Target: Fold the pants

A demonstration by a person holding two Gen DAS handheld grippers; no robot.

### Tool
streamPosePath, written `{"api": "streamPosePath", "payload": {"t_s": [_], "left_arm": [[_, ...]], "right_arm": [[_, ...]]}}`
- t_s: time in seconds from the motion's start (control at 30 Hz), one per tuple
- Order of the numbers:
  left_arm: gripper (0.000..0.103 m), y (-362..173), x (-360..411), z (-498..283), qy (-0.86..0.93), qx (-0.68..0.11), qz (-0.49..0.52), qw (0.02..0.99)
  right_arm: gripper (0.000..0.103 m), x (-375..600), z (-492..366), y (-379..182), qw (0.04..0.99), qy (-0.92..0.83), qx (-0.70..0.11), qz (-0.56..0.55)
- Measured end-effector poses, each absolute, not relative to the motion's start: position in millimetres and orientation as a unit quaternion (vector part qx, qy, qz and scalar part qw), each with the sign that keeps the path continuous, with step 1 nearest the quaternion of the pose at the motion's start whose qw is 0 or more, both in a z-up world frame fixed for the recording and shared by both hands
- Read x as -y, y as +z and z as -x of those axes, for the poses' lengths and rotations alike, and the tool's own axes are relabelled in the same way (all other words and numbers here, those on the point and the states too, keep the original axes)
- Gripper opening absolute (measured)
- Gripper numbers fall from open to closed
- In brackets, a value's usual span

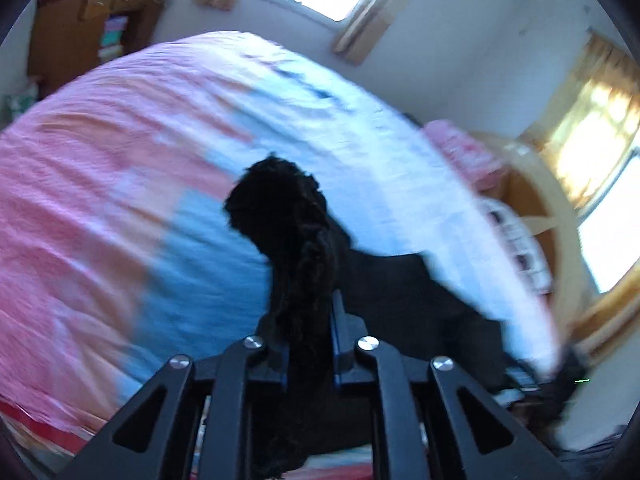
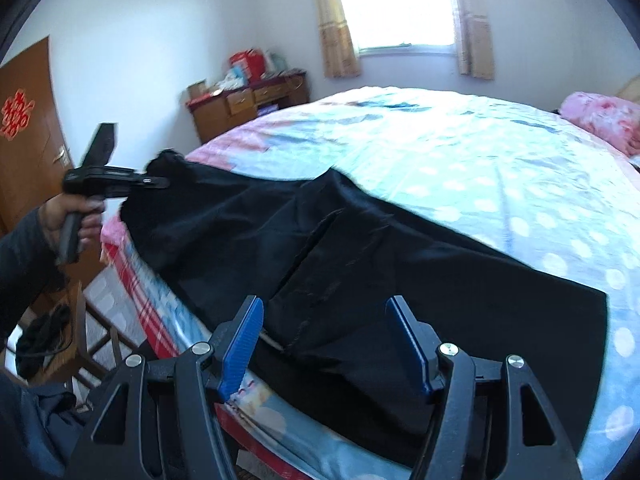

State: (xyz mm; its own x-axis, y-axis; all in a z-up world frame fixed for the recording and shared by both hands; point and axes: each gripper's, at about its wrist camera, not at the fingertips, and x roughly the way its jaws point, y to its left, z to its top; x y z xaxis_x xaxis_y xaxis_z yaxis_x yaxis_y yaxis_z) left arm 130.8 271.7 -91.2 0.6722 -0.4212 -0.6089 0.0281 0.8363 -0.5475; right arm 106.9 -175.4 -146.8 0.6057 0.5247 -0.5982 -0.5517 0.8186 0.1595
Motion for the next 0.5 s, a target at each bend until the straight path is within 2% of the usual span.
{"api": "streamPosePath", "payload": {"t_s": [0.23, 0.5], "left_arm": [[0.012, -33.2, -180.2, -138.3, -0.246, -0.360, 0.291, 0.851], [0.012, -9.7, -37.5, -177.4, -0.358, -0.384, 0.242, 0.816]], "right_arm": [[0.065, 220.6, -102.8, -131.4, 0.923, 0.240, -0.300, -0.022], [0.066, 282.9, -99.5, -132.4, 0.937, 0.138, -0.312, -0.071]]}}
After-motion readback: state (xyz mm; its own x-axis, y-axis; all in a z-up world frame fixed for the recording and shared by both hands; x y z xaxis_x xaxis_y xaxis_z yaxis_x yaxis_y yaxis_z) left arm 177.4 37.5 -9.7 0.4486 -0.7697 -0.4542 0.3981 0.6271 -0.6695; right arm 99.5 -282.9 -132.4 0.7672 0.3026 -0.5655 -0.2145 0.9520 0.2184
